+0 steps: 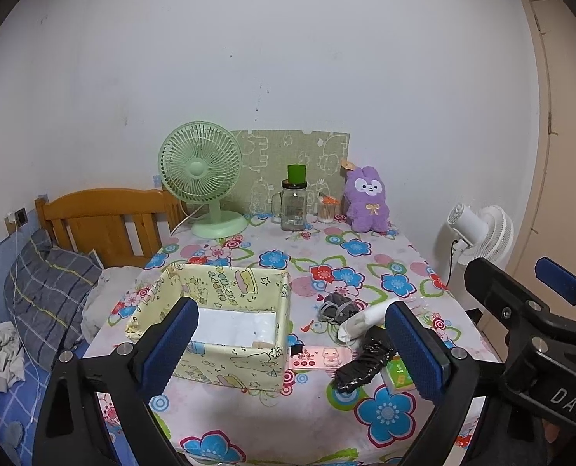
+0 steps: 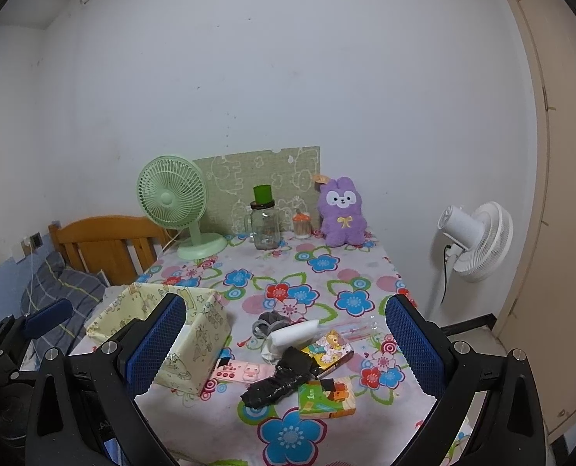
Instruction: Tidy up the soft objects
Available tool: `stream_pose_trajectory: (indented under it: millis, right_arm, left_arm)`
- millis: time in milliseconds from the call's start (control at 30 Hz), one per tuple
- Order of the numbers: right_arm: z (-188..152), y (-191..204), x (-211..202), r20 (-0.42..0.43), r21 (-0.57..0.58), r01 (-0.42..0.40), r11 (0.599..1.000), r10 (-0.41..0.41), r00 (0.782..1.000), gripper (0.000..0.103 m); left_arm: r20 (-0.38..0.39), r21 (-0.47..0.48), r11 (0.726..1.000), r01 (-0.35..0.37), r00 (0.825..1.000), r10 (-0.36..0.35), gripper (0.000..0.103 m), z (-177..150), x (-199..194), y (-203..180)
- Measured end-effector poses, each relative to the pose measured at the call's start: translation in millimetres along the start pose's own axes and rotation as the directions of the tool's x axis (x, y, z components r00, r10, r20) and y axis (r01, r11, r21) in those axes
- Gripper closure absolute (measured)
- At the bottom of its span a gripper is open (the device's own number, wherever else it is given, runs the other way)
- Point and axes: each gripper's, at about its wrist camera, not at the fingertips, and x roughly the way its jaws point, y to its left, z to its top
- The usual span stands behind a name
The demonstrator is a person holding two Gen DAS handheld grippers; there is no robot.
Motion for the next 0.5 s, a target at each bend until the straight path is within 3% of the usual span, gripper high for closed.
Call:
stream_pose_trajectory:
  millis: [500]
  right_arm:
    - [-2.4,1.0,-1.7,0.002,-0.007,0.017,1.000,-0.017,1.000,0.000]
  left_arm:
    - [-0.011,-0.004,1.000,-0.011,1.000,0.011,0.005,-2.4,-0.2,4.0]
